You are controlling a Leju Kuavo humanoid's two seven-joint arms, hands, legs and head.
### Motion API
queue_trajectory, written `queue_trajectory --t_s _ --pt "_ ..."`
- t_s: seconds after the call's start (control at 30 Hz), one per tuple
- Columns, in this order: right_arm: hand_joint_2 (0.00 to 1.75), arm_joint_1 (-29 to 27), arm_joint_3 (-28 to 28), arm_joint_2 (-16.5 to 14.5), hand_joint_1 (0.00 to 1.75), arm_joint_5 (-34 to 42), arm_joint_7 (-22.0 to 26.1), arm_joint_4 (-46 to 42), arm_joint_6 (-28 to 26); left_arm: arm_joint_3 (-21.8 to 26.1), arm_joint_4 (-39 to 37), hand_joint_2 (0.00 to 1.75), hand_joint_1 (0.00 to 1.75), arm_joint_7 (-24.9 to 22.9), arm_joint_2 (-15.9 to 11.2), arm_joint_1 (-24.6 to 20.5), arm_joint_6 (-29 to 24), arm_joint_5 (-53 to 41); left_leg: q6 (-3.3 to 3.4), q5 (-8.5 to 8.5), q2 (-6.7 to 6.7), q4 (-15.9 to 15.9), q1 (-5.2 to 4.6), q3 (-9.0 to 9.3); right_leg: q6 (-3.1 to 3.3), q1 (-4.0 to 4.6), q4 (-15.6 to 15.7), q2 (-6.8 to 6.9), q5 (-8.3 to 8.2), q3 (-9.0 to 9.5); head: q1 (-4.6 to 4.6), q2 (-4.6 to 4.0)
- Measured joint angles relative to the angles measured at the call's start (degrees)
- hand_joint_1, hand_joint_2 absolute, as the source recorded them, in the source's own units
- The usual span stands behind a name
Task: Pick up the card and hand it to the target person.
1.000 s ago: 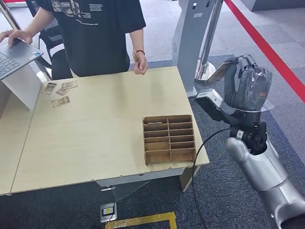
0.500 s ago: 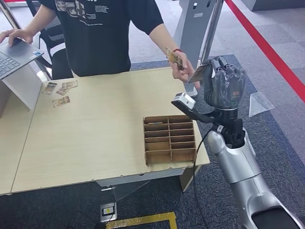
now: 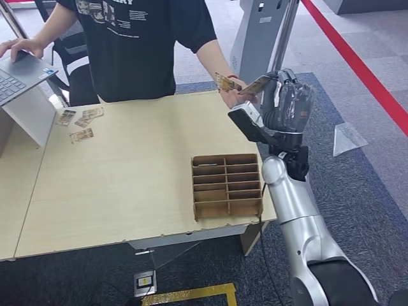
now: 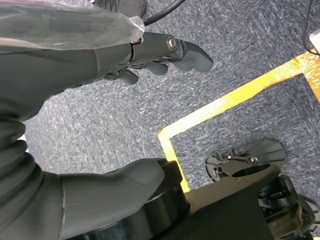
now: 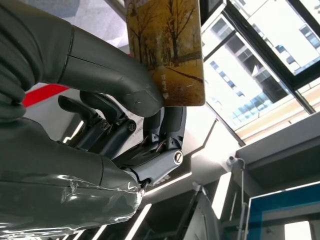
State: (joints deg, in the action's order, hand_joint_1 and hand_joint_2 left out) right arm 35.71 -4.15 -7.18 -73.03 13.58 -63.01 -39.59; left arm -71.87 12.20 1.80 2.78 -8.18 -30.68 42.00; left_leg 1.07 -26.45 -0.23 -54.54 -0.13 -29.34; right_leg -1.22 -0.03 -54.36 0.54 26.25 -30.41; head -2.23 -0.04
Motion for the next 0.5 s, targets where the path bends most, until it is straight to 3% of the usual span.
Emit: queue_trajectory --t_s 0.17,0.3,0.5 --pt "1.75 0.81 -1.85 -1.99 1.75 -0.49 0.09 1.97 -0.02 0.00 0.00 1.75 0.00 0.17 0.00 0.05 -0.01 0.07 0.00 0.00 0.00 0.00 0.00 -0.01 0.00 0.00 0.01 0.00 0.00 0.00 0.00 0.00" --pt "1.75 1.26 -2.53 -2.92 0.03 0.10 -0.02 3.06 -0.03 0.00 0.00 1.75 0.00 0.53 0.00 0.06 -0.03 0.13 0.00 0.00 0.00 -0.01 -0.01 -0.01 0.00 -0.01 0.01 0.00 0.00 0.00 0.00 0.00" --pt "1.75 2.04 -2.60 -3.53 0.00 3.26 -0.57 5.06 -0.04 0.00 0.00 1.75 0.00 0.76 -0.02 0.09 -0.16 0.18 0.00 0.00 0.00 -0.01 -0.01 -0.01 0.00 -0.01 0.01 0.00 0.00 0.00 -0.01 0.00"
